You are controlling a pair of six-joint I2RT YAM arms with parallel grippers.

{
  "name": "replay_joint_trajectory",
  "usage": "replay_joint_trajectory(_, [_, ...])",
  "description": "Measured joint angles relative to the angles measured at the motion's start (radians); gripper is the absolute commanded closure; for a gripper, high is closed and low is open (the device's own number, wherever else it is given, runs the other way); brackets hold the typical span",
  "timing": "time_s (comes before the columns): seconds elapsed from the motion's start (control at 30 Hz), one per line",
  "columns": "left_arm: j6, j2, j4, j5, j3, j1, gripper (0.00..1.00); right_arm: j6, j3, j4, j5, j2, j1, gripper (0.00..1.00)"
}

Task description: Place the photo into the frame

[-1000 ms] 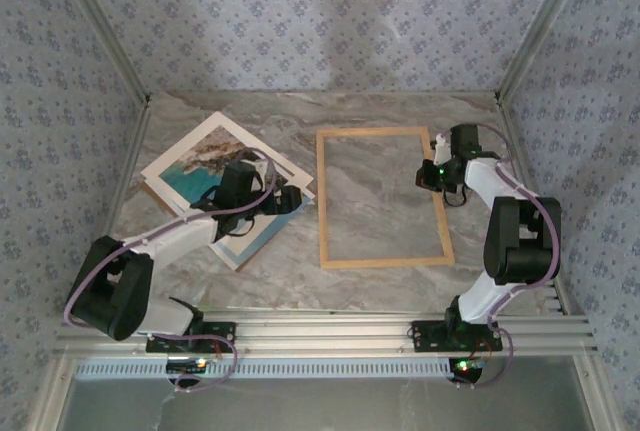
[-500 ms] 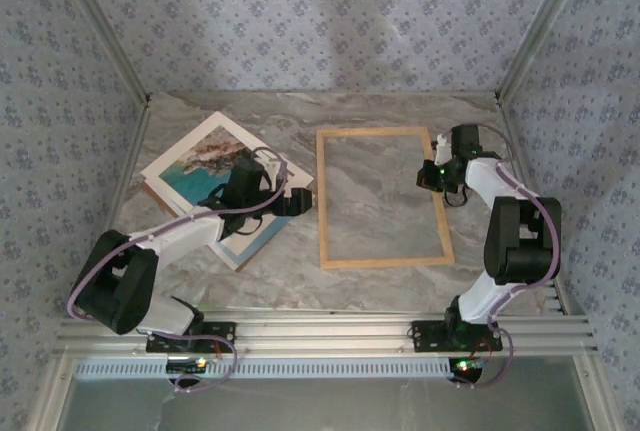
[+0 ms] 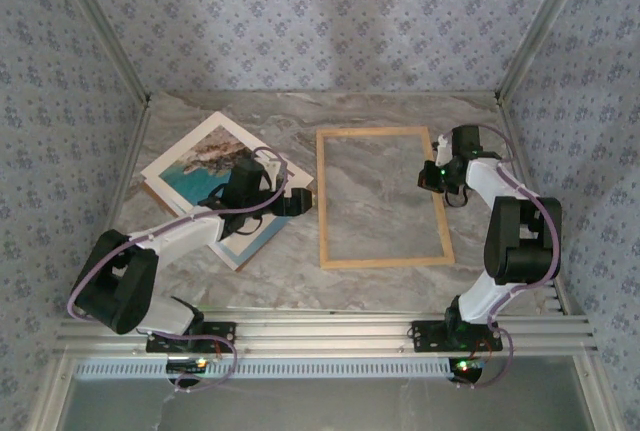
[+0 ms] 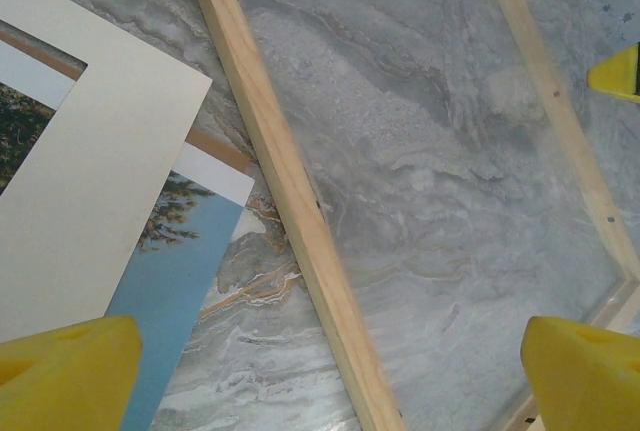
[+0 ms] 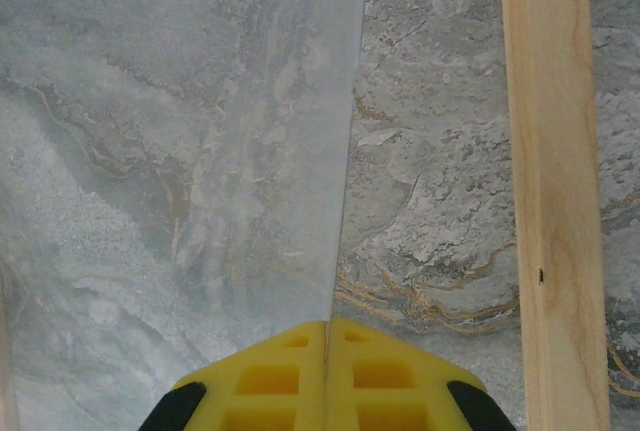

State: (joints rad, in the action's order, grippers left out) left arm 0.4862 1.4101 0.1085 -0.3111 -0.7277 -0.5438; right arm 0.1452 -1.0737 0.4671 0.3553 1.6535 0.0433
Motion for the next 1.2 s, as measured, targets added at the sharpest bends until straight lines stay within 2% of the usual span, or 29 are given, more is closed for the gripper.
replay_joint_trajectory(1.2, [0.000,0.000,0.000,0.000,-0.002,0.000,0.03,0.000,0.000,-0.005,-0.011,0.030,0.003,1.00])
